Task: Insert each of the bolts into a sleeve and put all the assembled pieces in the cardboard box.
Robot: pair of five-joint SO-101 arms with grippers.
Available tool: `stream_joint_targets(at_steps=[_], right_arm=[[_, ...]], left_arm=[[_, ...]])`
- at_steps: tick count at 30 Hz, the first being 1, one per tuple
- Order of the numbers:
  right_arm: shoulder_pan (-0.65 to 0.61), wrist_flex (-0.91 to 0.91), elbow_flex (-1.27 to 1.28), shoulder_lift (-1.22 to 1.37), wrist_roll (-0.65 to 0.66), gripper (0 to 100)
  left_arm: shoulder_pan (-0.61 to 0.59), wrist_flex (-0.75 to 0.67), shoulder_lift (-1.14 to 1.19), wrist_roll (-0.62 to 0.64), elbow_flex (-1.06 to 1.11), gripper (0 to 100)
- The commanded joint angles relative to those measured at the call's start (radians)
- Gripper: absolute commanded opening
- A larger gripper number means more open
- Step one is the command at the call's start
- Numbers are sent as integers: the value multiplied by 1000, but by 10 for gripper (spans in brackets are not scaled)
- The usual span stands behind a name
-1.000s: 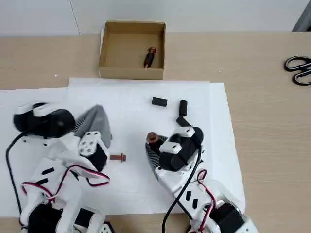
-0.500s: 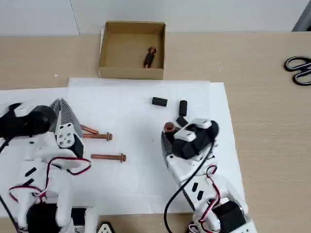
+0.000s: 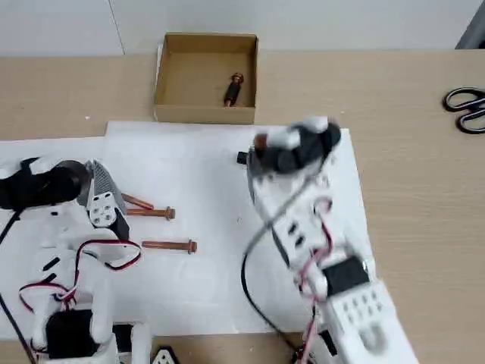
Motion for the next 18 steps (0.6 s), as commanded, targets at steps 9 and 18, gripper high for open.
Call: stream_joint_targets(at_steps=[9,18], right_arm=[[47,-412,-532,805,-9,4],[51,-429,-1048,1299,-12,4]], left_arm=[[-3,-21,-9,-6,-4,6],[-3,-20,-9,-8,-2,6]])
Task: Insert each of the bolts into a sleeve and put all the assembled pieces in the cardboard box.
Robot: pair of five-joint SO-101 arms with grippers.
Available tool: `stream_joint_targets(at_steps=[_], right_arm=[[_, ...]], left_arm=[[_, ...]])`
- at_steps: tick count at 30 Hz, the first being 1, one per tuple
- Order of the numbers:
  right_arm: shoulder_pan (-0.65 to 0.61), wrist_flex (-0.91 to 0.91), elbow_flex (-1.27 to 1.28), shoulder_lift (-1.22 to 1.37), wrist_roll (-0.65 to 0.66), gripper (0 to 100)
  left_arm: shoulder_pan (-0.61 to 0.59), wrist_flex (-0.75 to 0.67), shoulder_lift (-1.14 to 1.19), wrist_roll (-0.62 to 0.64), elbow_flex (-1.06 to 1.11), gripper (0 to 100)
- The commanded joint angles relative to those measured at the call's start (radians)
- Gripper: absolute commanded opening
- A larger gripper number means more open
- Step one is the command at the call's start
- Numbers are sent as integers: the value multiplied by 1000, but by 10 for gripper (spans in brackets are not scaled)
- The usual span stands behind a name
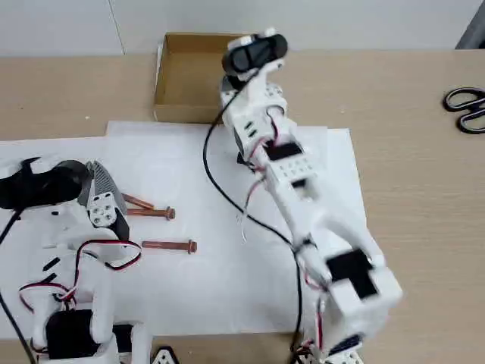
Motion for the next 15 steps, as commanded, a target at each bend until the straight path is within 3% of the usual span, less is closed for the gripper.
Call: stream_joint_targets(at_steps=[1,15], right_arm=[[19,-36,-278,136,-9,4],[47,56,-971,656,-11,5]], left_arm=[[-3,-20,-8,-9,-4,6],[-3,132,-9,-3,-99,6]])
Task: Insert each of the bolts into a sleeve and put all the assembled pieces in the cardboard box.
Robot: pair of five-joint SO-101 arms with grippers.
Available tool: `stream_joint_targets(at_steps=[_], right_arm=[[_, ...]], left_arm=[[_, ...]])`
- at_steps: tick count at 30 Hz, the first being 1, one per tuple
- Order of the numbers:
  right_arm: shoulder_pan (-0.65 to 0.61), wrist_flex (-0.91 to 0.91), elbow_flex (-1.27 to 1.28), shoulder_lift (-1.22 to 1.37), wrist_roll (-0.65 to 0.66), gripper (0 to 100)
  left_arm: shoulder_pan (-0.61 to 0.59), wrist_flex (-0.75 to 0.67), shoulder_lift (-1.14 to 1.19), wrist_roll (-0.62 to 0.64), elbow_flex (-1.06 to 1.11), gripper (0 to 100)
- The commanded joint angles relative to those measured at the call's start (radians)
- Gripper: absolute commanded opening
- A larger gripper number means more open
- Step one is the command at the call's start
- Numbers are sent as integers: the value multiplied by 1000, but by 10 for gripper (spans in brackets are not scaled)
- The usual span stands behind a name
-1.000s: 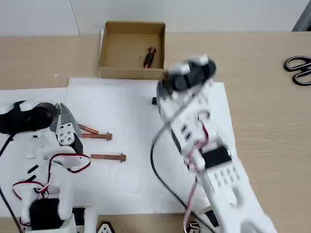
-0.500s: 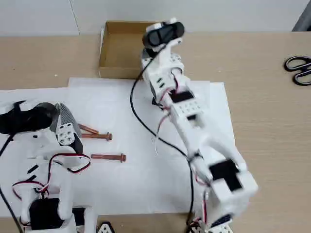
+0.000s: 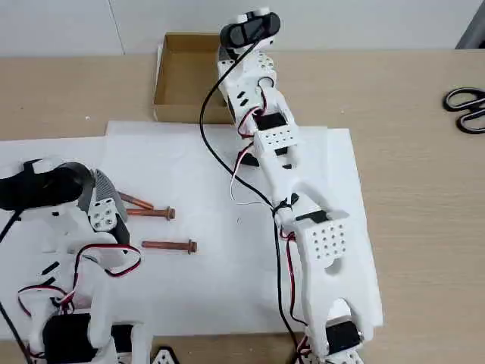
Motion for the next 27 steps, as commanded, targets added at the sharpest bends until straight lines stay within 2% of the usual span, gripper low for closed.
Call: stream_joint_targets(at_steps=[1,6,12,23,27], right_arm=[[8,44,-190,38,-11,7],[7,142,-301,99,-8,13],[2,269,-362,128,-9,165],[19,288,-448,120,-5,162],[25,452,-628,122,-8,162]], left_arm=[[-3,14,-9,0,-59,6],[-3,72,-9,0,-110,6],[-3,150,-9,2,-145,6],[-3,149,-9,29,-140,6],[-3,144,-9,23,-147,6]])
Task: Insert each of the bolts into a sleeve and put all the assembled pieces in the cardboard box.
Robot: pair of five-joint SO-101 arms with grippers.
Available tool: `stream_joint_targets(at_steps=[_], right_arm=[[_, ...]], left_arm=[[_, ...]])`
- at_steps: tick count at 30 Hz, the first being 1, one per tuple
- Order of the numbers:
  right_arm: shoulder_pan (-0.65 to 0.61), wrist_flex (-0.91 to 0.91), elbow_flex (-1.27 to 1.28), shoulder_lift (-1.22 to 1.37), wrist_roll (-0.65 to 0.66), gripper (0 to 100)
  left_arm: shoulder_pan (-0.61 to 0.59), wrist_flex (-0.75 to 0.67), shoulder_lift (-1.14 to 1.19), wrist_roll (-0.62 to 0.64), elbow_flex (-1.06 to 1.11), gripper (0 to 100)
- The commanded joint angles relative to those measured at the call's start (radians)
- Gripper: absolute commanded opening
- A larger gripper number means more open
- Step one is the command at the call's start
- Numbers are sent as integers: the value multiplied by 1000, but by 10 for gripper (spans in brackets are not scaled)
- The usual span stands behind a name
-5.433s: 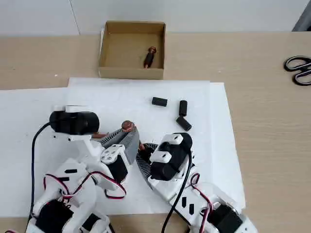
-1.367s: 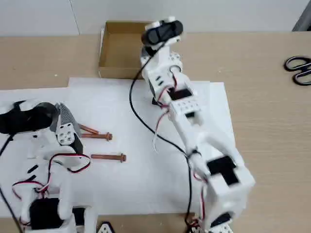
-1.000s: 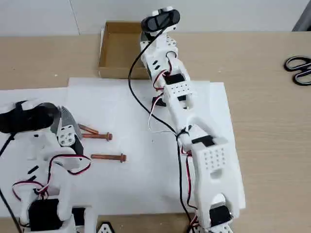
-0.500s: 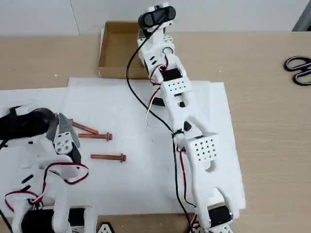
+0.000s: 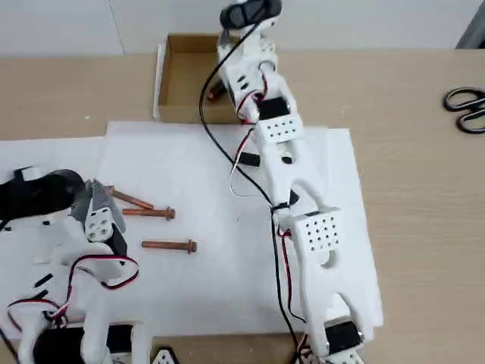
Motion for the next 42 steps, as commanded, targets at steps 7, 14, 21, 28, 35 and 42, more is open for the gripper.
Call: stream_joint_targets(at_steps=[7,14,21,28,35,42], right_arm=[[15,581,-454,-27,-72,162],[13,908,-517,-42,-89,162],[12,1293,-511,-202,-135,162],[-5,1305,-413,-220,-130,162],[-59,1308,11,-470,-130,162],[-51,1303,445,-644,-20,162]], left_arm=[[-3,26,-3,3,-39,6],[-2,31,-3,46,-39,6],[-2,26,-3,72,-41,6],[-2,52,-3,129,-96,6],[-2,97,-3,129,-176,6],[-2,117,-3,129,-182,6]])
